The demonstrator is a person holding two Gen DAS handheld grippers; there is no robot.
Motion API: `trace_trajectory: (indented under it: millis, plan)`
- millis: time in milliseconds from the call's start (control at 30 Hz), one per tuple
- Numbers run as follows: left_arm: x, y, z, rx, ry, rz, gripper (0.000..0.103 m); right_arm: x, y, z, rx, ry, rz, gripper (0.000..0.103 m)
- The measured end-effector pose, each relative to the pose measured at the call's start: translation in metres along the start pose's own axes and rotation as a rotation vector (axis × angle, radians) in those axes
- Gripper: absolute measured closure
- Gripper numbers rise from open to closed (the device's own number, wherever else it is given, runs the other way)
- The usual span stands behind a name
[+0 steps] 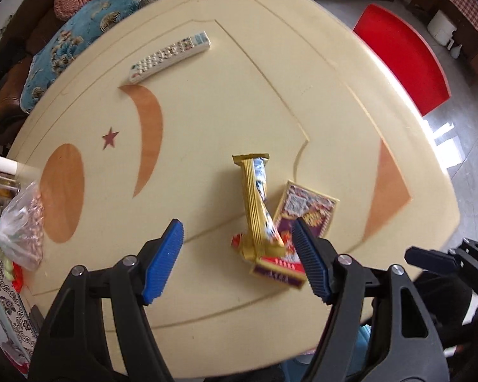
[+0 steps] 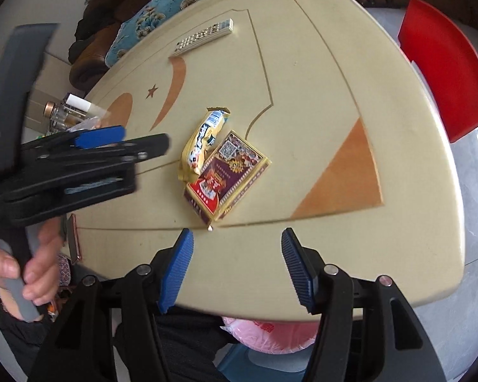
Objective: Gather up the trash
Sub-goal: 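Move both tools back over the table toward the snack bar and card box, then push the yellow snack bar aside with the left tool while the right tool approaches the card box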
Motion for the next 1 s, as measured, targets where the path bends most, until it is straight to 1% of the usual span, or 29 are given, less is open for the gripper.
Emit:
trace_trajectory:
  millis: [133,267,433,567,700,767,800,833,933,1000]
  plan:
    - [-0.025,-0.004,-0.004,0.007,0.015,-0.039,0.034,-0.024,-0.012,0.003,-0.068,-0.008,-0.025,0.046]
    - [-0.044,-0.004,-0.011,0.021,0.022,-0.064,0.034,-0.043,-0.016,-0.002,-0.086,-0.003,-0.049,0.046]
    - [-0.056,0.0,-0.014,0.018,0.043,-0.074,0.034,-0.057,-0.024,-0.002,-0.133,0.016,-0.049,0.046]
    - [-0.061,0.001,-0.019,0.035,0.068,-0.07,0.034,-0.066,-0.03,-0.004,-0.151,0.051,-0.039,0.046]
    - [-0.07,0.002,-0.023,0.068,0.096,-0.082,0.033,-0.077,-0.033,-0.008,-0.19,0.059,-0.034,0.042]
    - [-0.075,0.002,-0.024,0.079,0.095,-0.088,0.032,-0.079,-0.035,-0.008,-0.208,0.06,-0.021,0.041]
    - [-0.08,0.003,-0.025,0.08,0.083,-0.097,0.032,-0.082,-0.037,-0.009,-0.213,0.064,-0.019,0.041]
    - [-0.083,0.004,-0.026,0.081,0.08,-0.101,0.029,-0.081,-0.037,-0.008,-0.216,0.069,-0.016,0.041]
    - [-0.085,0.005,-0.035,0.102,0.11,-0.097,0.029,-0.088,-0.041,-0.01,-0.231,0.083,-0.004,0.041]
    - [-0.085,0.007,-0.045,0.117,0.097,-0.089,0.029,-0.092,-0.041,-0.012,-0.242,0.073,-0.007,0.04]
Point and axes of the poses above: each gripper's, at about its wrist camera, not at the fingertips, and x roughly against the way its jaws point, z to its right, y to its underside, the point moved 7 cm from there along -x, roughly the way its jaws point, and after that the axes turned 5 degrees about z, right-handed, at the moved point
